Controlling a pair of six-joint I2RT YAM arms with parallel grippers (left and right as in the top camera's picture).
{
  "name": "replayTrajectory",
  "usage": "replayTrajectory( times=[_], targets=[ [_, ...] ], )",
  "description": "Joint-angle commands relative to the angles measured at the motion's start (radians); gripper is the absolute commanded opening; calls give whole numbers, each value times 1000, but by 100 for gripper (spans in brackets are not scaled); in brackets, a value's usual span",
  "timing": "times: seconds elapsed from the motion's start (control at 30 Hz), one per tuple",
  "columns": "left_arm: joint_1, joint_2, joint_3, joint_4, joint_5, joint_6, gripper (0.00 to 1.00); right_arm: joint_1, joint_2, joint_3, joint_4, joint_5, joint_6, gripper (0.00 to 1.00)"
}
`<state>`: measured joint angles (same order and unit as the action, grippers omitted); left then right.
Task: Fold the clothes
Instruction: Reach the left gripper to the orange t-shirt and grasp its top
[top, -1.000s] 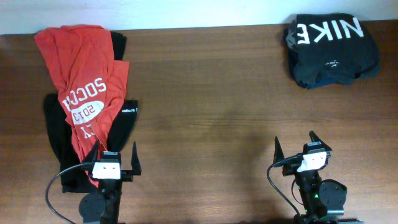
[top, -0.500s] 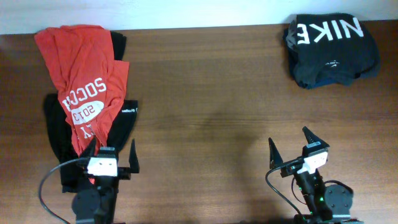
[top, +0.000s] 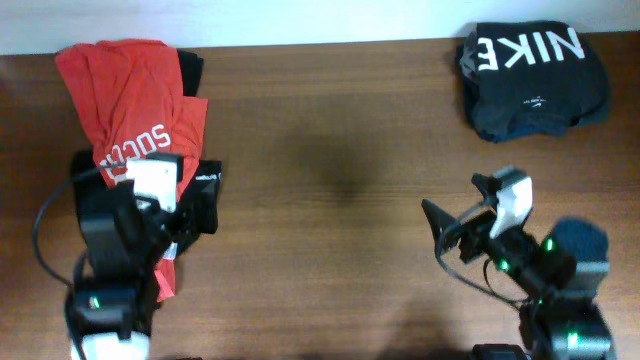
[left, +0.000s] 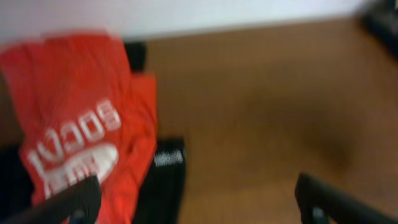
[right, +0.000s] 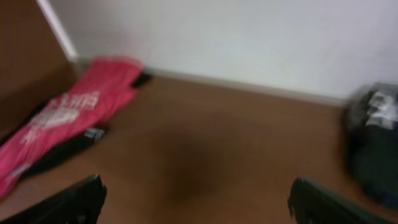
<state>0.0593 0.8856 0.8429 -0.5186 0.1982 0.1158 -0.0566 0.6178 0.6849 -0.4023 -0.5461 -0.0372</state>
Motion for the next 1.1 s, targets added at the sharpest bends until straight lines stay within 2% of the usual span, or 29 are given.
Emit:
replayTrajectory(
  times=[0.0, 0.13, 0.23, 0.33, 0.47, 0.57, 0.63, 0.73, 0.87, 1.07],
  targets=[
    [5, 158, 205, -134, 82, 10, 99, -2, 151, 169, -100, -89, -36, 99],
    [5, 295, 320, -221, 152, 10, 99, -1, 323, 319, -226, -100, -40, 99],
    [5, 357, 332, -220, 214, 10, 99, -1, 426, 387, -282, -132, -40, 99],
    [5, 407, 332, -224, 225, 10, 99, -1, 483, 397, -254, -172, -30, 99],
    [5, 502, 332, -207, 219, 14, 99, -1, 596, 397, -159, -322, -21, 99],
    [6, 554, 332, -190, 107, 0, 98, -1, 635, 397, -144, -337, -22, 99],
    [10, 591, 332, -200, -43, -101, 98, 3, 659, 397, -147, -337, -22, 100],
    [36, 671, 332, -233, -211, -233, 94, 50, 697, 397, -143, -333, -37, 94],
    [79, 751, 332, -203, -214, -238, 93, 121, 720, 397, -140, -266, -37, 92],
    [126, 841, 332, -103, -222, -185, 93, 265, 726, 397, -139, -134, -36, 92]
  ],
)
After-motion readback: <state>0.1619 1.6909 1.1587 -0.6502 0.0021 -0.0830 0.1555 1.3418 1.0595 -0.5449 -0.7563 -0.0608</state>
